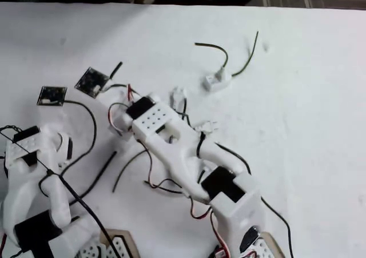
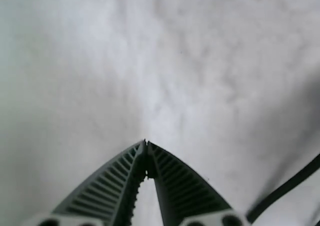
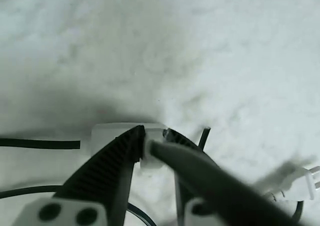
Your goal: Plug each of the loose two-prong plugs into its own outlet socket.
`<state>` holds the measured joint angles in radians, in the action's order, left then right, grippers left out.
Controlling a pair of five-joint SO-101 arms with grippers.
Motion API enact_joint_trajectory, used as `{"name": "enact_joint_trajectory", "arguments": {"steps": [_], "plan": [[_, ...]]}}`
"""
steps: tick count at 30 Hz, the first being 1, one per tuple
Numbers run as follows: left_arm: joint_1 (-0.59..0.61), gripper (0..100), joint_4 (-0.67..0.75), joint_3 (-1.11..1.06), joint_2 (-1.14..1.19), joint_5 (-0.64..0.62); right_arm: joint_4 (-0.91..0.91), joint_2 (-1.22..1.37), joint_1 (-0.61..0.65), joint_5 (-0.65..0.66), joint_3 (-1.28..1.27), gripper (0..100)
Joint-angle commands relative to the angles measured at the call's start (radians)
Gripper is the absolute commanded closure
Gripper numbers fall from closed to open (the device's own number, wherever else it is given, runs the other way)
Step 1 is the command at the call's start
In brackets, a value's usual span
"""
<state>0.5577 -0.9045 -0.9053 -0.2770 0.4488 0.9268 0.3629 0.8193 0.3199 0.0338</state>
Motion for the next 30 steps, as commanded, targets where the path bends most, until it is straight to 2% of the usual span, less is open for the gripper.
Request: {"name": "enact_joint_trajectory", "arguments": {"steps": [1,19,30], "plan": [[-0.013,98,0.009,0.005,-0.045,-0.008,-0.012,-0.004,0.019,-0.006,0.031,97.9],[-0.008,98,0.006,0.005,-0.045,-0.008,-0.013,-0.001,-0.024,-0.011,-0.026,97.9],[-0.008,98,0.006,0.005,-0.045,-0.008,-0.076,-0.001,-0.024,-0.012,-0.029,97.9]]}}
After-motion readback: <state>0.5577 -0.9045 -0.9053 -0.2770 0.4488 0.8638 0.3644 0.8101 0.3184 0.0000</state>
